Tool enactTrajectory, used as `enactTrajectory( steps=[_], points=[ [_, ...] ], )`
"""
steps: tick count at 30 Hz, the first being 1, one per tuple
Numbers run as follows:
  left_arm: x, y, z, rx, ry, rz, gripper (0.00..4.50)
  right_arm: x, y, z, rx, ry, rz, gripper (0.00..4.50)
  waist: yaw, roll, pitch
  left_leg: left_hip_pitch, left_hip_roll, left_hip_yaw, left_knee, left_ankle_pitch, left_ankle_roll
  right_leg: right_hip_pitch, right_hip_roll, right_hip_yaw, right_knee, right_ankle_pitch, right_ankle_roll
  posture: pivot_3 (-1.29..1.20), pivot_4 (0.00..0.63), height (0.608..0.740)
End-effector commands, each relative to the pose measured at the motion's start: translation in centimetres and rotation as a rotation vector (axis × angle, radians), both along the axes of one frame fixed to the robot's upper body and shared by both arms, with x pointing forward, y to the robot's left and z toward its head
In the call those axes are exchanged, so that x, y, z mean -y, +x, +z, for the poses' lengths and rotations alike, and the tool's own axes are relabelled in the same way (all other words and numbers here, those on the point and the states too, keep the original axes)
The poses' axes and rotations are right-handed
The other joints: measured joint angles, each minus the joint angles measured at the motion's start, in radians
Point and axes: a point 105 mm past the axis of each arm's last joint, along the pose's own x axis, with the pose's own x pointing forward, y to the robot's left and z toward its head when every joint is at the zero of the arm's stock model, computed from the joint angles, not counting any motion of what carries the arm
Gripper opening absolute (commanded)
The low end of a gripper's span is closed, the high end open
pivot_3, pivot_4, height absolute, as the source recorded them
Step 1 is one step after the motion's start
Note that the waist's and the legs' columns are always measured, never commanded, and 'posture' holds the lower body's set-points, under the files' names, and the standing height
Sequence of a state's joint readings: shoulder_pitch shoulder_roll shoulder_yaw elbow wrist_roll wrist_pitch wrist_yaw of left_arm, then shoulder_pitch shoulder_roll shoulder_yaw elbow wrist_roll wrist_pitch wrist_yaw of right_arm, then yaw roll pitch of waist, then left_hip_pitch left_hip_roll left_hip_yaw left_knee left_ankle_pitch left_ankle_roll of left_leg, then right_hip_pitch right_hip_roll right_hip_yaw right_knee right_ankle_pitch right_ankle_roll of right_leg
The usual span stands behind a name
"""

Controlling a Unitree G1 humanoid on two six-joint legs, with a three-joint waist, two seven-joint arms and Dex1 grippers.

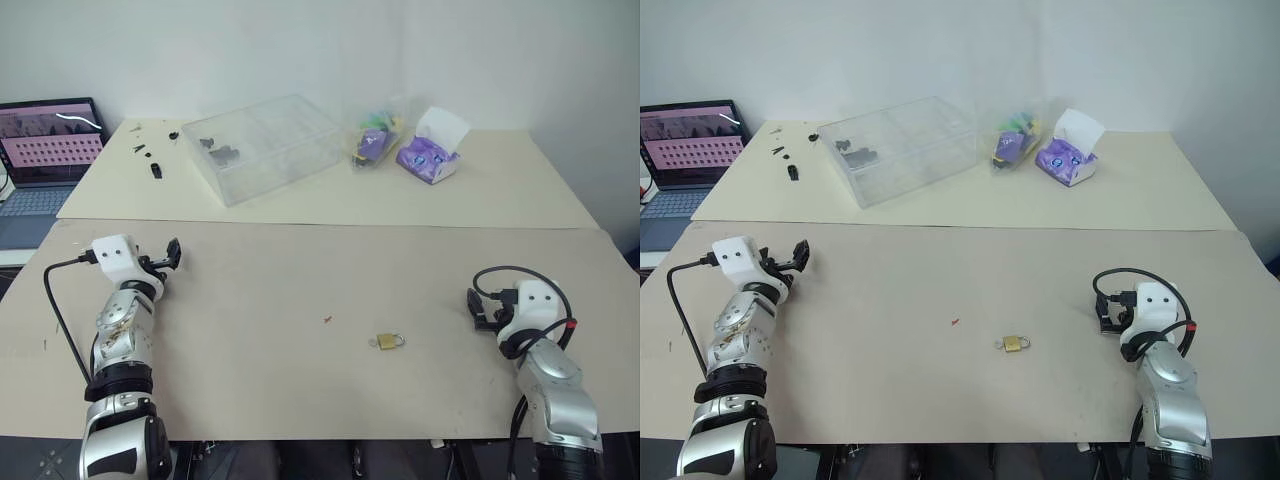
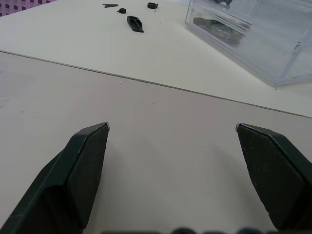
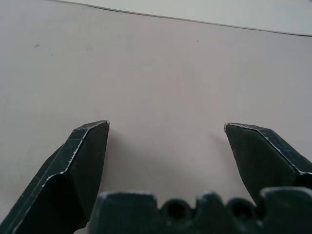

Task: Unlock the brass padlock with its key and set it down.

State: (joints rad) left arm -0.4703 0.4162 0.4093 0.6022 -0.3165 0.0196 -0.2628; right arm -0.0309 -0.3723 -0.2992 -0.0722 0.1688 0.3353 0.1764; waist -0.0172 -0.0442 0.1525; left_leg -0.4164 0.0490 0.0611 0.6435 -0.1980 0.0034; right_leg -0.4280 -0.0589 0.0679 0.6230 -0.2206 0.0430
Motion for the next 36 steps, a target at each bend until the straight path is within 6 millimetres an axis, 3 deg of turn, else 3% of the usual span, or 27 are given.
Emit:
enactTrajectory(
  steps=[1, 5, 11, 16, 20, 23, 25, 27, 31, 36],
  points=[
    [0.9, 0.6, 1.7, 0.069, 0.015, -0.034, 4.43, 0.6, 0.2, 1.3, 0.054, -0.021, -0.014, 4.5, 0.0, 0.0, 0.0, 0.0, 0.0, 0.0, 0.0, 0.0, 0.0, 0.0, 0.0, 0.0, 0.0, 0.0, 0.0, 0.0, 0.15, 0.74],
    [2.3, 0.8, 1.1, 0.044, 0.057, -0.104, 4.43, 0.4, 0.3, 0.5, 0.014, -0.059, -0.005, 4.5, 0.001, 0.0, 0.0, 0.0, 0.0, 0.0, 0.0, 0.0, 0.0, 0.001, 0.0, 0.0, 0.0, 0.0, 0.0, 0.0, 0.15, 0.74],
    [4.5, 0.1, 1.3, 0.036, 0.154, -0.293, 4.43, 0.1, 0.4, 1.1, 0.019, -0.062, 0.023, 4.5, 0.0, 0.0, 0.0, 0.001, 0.0, 0.0, 0.0, 0.0, 0.0, 0.002, 0.0, 0.0, 0.0, 0.0, -0.001, 0.0, 0.15, 0.74],
    [9.2, -2.3, 3.7, 0.092, 0.229, -0.654, 4.43, -1.4, 0.7, 3.1, 0.028, -0.089, 0.181, 4.5, -0.002, 0.0, 0.0, 0.0, 0.0, 0.0, 0.0, 0.0, 0.0, 0.001, 0.0, 0.0, 0.0, 0.002, -0.004, 0.0, 0.15, 0.74],
    [14.7, -8.2, 3.4, 0.028, 0.341, -1.108, 4.43, -4.0, 0.5, 5.6, 0.024, -0.114, 0.457, 4.5, -0.017, 0.001, 0.0, 0.001, 0.0, 0.001, 0.0, 0.0, 0.0, 0.001, -0.001, 0.001, 0.0, 0.001, -0.005, 0.0, 0.15, 0.74],
    [16.5, -11.6, 2.9, -0.032, 0.372, -1.316, 4.43, -6.3, -0.1, 7.3, 0.017, -0.095, 0.692, 4.5, -0.022, 0.001, 0.0, 0.001, 0.001, 0.0, -0.001, 0.0, 0.0, 0.001, 0.0, 0.001, 0.001, -0.004, -0.013, 0.0, 0.15, 0.74],
    [17.2, -13.0, 2.8, -0.06, 0.375, -1.408, 4.43, -7.9, -1.1, 8.3, -0.001, -0.079, 0.877, 4.5, -0.024, 0.001, 0.001, 0.002, 0.001, 0.0, -0.001, 0.0, 0.0, 0.001, 0.0, 0.001, 0.001, -0.007, -0.009, 0.0, 0.15, 0.74],
    [17.5, -13.7, 2.8, -0.079, 0.383, -1.464, 4.43, -9.3, -2.2, 8.7, -0.045, -0.07, 1.052, 4.5, -0.023, 0.001, 0.002, 0.002, 0.002, 0.0, 0.0, 0.0, 0.0, 0.001, 0.001, 0.001, 0.003, -0.009, -0.007, 0.0, 0.15, 0.74],
    [17.8, -13.3, 3.1, -0.073, 0.405, -1.492, 4.43, -13.6, -6.7, 7.9, -0.216, -0.124, 1.495, 4.5, -0.016, 0.002, 0.002, 0.005, 0.002, -0.001, 0.0, 0.0, 0.0, 0.003, 0.0, 0.0, 0.003, -0.009, -0.006, 0.0, 0.15, 0.74],
    [18.2, -12.8, 3.4, -0.057, 0.417, -1.498, 4.43, -15.9, -6.7, 6.4, -0.232, -0.264, 1.561, 4.5, -0.012, 0.001, 0.003, 0.004, 0.001, 0.0, 0.0, 0.0, 0.0, 0.002, 0.0, 0.0, 0.003, -0.009, -0.006, 0.0, 0.15, 0.74]
  ],
)
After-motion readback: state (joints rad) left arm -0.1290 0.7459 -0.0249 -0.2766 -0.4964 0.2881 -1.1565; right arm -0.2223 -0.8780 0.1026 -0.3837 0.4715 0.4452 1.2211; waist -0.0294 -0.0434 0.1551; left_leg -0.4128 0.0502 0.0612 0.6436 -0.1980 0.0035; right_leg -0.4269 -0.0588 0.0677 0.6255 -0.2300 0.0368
